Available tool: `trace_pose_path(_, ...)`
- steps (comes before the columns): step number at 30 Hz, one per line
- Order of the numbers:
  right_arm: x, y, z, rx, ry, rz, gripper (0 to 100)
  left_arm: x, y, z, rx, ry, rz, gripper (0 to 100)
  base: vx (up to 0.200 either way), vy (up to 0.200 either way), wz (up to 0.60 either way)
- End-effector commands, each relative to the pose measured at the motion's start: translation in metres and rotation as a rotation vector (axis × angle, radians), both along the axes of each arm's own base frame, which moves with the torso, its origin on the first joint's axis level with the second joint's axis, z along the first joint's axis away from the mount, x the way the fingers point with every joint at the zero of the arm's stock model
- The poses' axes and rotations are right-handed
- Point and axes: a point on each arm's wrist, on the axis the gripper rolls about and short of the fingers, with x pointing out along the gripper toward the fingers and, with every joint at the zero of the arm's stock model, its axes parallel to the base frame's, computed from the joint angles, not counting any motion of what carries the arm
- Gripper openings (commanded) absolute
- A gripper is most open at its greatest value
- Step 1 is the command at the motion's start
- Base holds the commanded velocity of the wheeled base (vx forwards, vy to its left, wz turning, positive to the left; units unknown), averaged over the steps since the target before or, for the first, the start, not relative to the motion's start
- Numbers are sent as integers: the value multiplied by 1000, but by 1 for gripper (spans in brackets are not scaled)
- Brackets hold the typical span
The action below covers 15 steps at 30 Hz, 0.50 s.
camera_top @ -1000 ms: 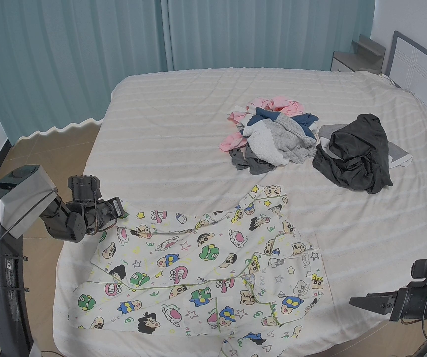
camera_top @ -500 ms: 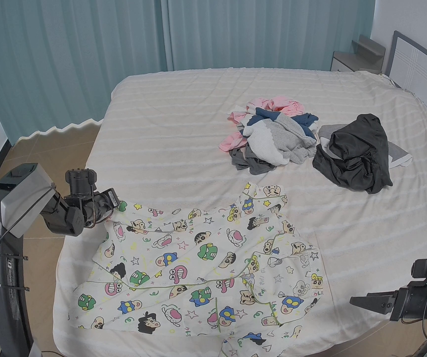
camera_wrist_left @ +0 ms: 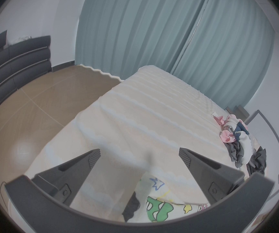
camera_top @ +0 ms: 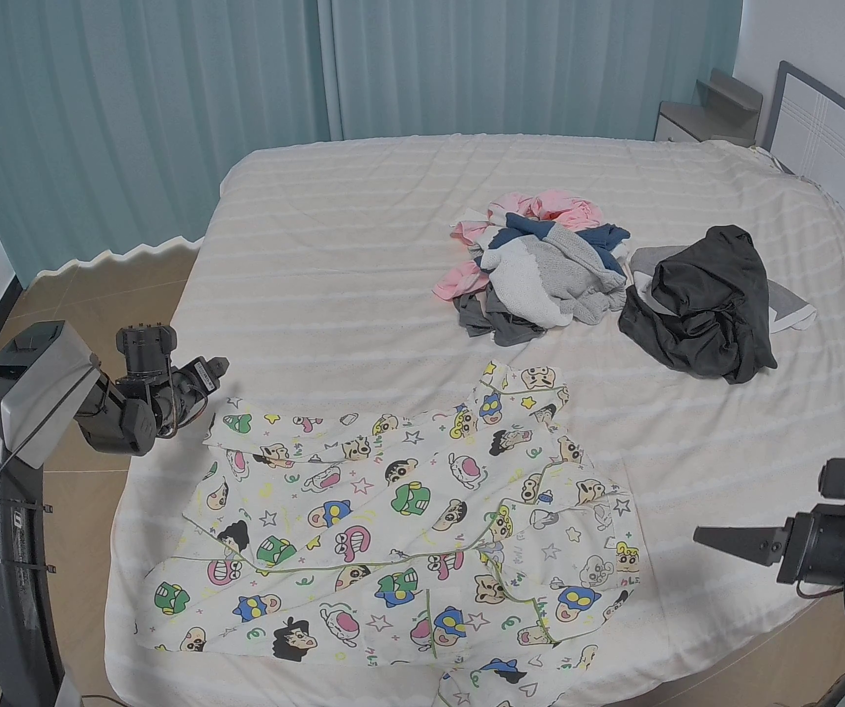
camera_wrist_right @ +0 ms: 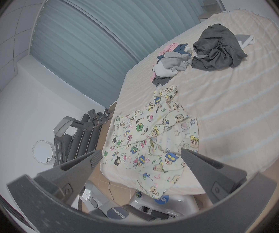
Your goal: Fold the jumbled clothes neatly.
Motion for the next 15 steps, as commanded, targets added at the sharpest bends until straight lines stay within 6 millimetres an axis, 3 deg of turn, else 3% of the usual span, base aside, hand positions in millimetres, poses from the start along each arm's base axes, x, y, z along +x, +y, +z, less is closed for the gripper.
trace_pose_path(1,79,19,8,-27,60,-36,100,-30,14,12,-156,55,12,100,0,0,0)
trace_pose_path(3,116,26,-4,-52,105,-66,100,-53,19,30,-285,70,-19,100,0,0,0)
trace_pose_path(4,118,26,-4,-54,106,-68,100,-55,19,30,-294,73,-23,100,0,0,0)
trace_pose_path(5,151,33,-15,-82,128,-113,100,-77,21,42,-394,95,-70,100,0,0,0)
trace_pose_path(7,186,43,-37,-123,166,-194,100,-102,25,48,-450,118,-109,100,0,0,0)
trace_pose_path(11,232,63,-61,-86,214,-337,100,-135,30,55,-489,133,-120,100,0,0,0)
trace_pose_path(15,273,68,-84,-69,231,-380,100,-157,27,49,-514,149,-137,100,0,0,0)
